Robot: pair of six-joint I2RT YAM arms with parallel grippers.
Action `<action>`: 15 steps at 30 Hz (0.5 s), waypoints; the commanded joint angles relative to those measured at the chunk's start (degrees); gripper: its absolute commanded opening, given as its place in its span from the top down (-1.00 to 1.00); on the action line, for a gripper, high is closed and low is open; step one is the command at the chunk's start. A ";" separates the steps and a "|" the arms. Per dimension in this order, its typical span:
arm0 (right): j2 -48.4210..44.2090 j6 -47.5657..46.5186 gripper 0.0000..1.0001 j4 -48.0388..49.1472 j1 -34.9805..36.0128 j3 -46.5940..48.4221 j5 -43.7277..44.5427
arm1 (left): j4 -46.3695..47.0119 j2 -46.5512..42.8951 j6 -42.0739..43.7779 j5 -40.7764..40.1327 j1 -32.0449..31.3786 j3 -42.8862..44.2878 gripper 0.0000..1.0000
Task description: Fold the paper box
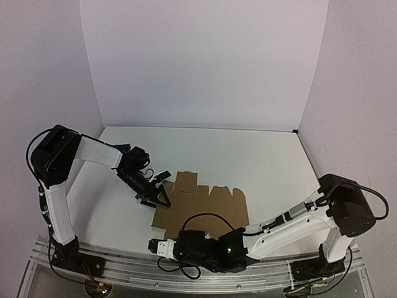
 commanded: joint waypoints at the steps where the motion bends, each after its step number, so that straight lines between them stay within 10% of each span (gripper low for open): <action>1: -1.61 -1.01 1.00 3.23 -1.27 -1.30 -2.37 | -1.68 -1.22 0.74 -6.71 -0.30 4.80 -0.21; 8: -1.02 -1.71 1.00 -0.78 -3.26 2.38 -9.21 | -6.85 -6.51 4.46 -19.45 -5.70 6.67 0.06; 15: -0.66 2.84 1.00 -4.13 -5.68 6.44 -13.78 | -9.42 -7.18 2.46 -15.70 -7.45 7.03 0.15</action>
